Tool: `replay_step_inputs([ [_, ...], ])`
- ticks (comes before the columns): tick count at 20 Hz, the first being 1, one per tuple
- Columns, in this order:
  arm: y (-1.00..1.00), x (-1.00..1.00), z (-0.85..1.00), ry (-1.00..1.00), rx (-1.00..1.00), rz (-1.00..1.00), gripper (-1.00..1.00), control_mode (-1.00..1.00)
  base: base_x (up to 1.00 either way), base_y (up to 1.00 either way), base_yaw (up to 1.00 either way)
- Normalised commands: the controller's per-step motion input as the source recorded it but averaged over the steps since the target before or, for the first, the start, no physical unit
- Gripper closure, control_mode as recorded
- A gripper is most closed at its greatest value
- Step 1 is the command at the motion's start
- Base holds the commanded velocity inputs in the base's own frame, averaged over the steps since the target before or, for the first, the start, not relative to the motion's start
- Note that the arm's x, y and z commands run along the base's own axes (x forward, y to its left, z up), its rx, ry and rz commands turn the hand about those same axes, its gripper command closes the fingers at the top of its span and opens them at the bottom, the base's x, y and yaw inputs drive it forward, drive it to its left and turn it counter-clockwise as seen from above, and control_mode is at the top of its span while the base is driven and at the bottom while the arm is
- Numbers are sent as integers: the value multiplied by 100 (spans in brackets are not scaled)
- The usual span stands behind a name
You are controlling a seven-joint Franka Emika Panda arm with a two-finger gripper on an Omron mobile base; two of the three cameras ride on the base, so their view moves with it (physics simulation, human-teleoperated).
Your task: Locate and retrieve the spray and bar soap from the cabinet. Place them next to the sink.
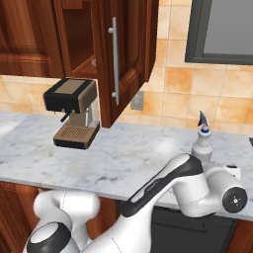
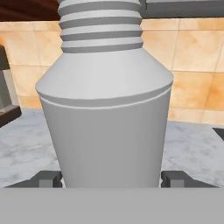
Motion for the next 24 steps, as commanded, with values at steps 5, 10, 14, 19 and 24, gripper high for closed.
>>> replay_step_inputs([
  [5,-42,52,-17,1,-3,0,100,-100,0,0,0],
  [10,-51,55,-25,1,0,0,100,-100,0,0,0],
  [14,-50,52,-29,0,0,0,100,-100,0,0,0],
  [19,-40,38,-37,2,0,0,100,-100,0,0,0],
  [24,-34,32,-39,0,0,0,100,-100,0,0,0],
])
